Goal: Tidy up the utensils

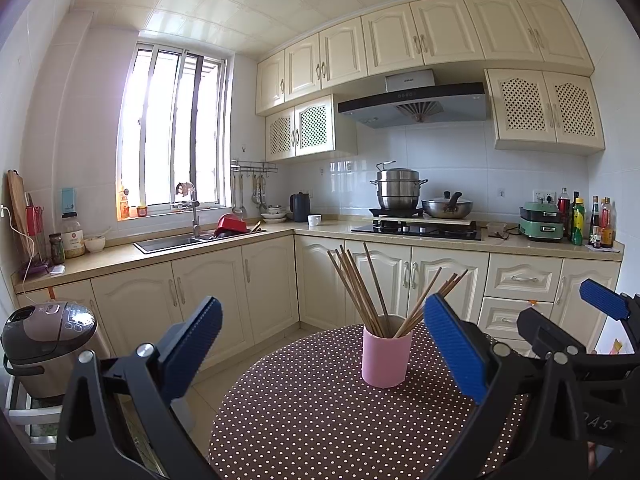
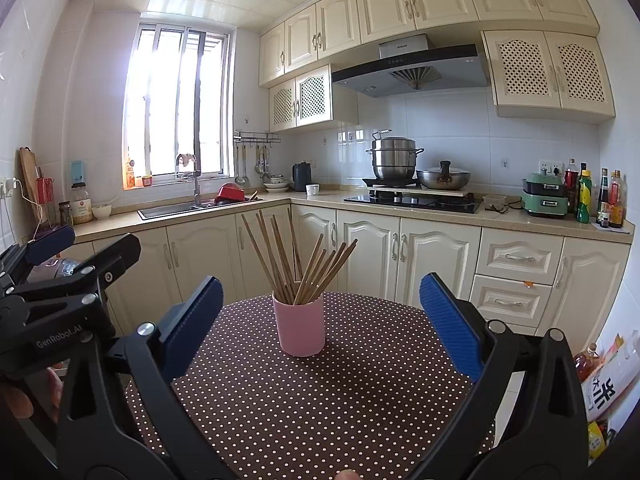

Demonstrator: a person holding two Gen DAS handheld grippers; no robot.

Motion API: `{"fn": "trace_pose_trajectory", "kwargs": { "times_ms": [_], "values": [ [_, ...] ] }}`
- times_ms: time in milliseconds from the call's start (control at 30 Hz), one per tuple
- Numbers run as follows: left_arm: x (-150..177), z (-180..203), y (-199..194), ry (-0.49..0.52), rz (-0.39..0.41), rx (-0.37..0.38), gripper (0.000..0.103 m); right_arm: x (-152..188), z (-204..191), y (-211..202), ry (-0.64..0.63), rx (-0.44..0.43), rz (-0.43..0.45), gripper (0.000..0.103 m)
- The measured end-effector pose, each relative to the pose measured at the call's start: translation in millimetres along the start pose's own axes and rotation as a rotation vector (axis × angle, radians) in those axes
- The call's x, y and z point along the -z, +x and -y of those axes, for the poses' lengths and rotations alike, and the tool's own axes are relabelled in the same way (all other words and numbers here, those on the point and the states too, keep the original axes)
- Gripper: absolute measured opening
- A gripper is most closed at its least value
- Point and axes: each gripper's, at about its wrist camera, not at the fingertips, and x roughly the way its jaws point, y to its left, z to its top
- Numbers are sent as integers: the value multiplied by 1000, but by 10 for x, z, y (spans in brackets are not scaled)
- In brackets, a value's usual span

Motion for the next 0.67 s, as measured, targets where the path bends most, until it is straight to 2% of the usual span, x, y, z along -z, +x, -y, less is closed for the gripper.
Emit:
{"fn": "trace_pose_trajectory", "kwargs": {
  "times_ms": [467,667],
  "values": [
    [56,-29,79,14,-21,-6,99,41,-27,55,-1,0,-14,97],
    [97,-29,242,22,-84,8,99,89,-40,145,-1,3,-37,97]
  ]
}}
